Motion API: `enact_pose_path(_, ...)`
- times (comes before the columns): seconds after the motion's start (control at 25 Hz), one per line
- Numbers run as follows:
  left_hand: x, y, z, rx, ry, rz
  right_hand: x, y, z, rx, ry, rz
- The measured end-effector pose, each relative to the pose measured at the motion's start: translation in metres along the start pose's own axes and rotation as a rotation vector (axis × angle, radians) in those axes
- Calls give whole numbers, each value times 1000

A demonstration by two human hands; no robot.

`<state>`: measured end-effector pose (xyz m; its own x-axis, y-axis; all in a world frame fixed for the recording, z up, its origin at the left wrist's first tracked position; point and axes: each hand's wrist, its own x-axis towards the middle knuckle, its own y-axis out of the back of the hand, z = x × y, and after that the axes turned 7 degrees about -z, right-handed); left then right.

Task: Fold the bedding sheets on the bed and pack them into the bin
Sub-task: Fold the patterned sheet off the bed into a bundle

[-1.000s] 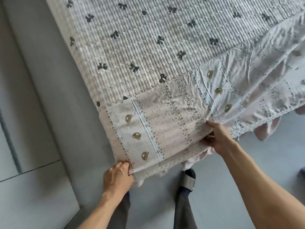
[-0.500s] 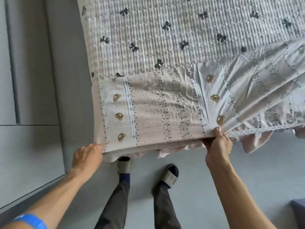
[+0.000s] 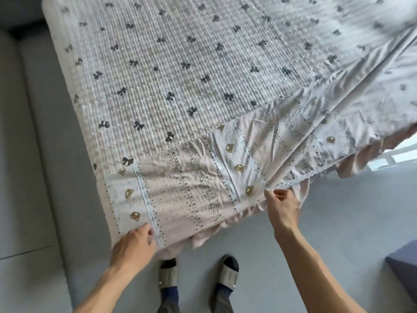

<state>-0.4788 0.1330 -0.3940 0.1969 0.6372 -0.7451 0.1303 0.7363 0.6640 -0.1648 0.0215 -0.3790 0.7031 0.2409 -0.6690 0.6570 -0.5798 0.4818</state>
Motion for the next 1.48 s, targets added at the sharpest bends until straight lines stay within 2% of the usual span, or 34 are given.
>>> enact_pose_path(0.16, -48, 73, 127, -177, -387, 18, -56, 87, -64, 84, 310, 74)
enact_pose_path(0.32, -114, 151, 248, -185, -713, 32, -120, 222, -122, 157, 461, 154)
enact_pose_path(0.4, -152, 187, 301, -279, -777, 9, -148, 286, -145, 161, 514, 197)
enact_pose_path(0.48, -198, 221, 364, -385, -757, 69, -174, 359, -165, 144, 567, 264)
enact_pose_path(0.6, -265, 237, 430, -209, -821, 316, -186, 442, -174, 14, 678, 310)
enact_pose_path(0.68, -289, 246, 476, -179, -871, 351, -182, 480, -174, -55, 709, 318)
enact_pose_path(0.84, -297, 266, 556, -234, -912, 333, -142, 535, -172, -142, 701, 267)
enact_pose_path(0.92, -277, 268, 601, -293, -922, 347, -103, 561, -188, -154, 729, 243)
enact_pose_path(1.04, -239, 251, 686, -340, -873, 267, -36, 612, -202, -178, 716, 244)
enact_pose_path(1.28, -201, 221, 919, -176, -809, 182, 98, 772, -182, -282, 508, 319)
enact_pose_path(1.48, -185, 228, 1100, -141, -855, 250, 201, 887, -174, -351, 539, 338)
